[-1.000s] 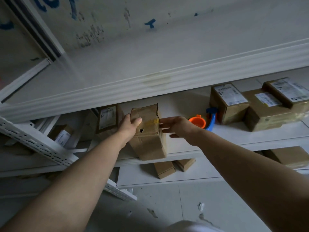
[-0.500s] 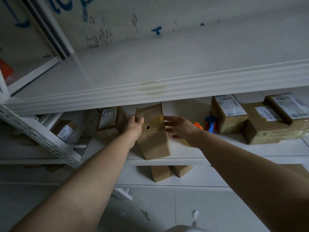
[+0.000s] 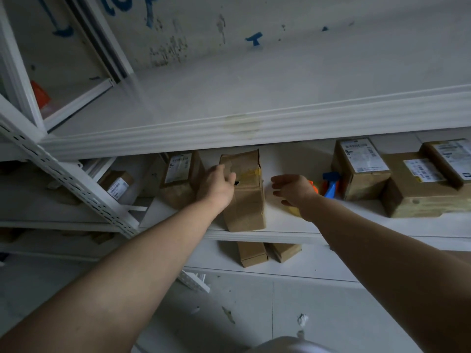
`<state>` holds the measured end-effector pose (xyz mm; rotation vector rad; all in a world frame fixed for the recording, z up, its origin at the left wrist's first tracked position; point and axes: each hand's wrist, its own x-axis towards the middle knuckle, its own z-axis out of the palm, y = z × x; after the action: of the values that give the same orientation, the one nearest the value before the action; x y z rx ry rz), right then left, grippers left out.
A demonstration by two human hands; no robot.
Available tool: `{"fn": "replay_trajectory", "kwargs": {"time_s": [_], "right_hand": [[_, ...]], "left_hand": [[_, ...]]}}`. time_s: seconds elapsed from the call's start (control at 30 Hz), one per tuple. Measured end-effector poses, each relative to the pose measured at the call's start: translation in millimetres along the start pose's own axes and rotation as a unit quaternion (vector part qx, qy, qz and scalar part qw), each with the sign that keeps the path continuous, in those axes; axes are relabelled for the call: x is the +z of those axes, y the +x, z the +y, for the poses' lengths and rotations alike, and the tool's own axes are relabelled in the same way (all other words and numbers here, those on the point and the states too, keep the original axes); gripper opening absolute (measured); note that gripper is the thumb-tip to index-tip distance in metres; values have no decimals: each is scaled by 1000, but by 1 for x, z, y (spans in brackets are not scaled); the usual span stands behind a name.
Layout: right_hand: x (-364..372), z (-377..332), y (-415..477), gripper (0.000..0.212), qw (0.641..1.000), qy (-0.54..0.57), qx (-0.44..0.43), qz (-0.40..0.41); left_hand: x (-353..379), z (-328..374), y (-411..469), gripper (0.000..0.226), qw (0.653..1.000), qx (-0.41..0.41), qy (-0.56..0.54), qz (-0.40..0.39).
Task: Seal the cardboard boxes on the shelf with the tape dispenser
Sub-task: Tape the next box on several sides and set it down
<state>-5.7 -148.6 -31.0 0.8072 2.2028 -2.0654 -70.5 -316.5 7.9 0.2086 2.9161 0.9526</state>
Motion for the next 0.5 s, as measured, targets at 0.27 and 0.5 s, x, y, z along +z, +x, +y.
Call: {"fn": "replay_trajectory", "kwargs": {"time_s": [0.27,0.5], "right_hand": [[-58,22,-12,31,993,-23,8,119],[-115,43,-30,25,989,5,48,139]], "left_hand": [[33,61,-39,28,971,238,-21,-24],[107,76,-32,28,972,153,85,-157]]}}
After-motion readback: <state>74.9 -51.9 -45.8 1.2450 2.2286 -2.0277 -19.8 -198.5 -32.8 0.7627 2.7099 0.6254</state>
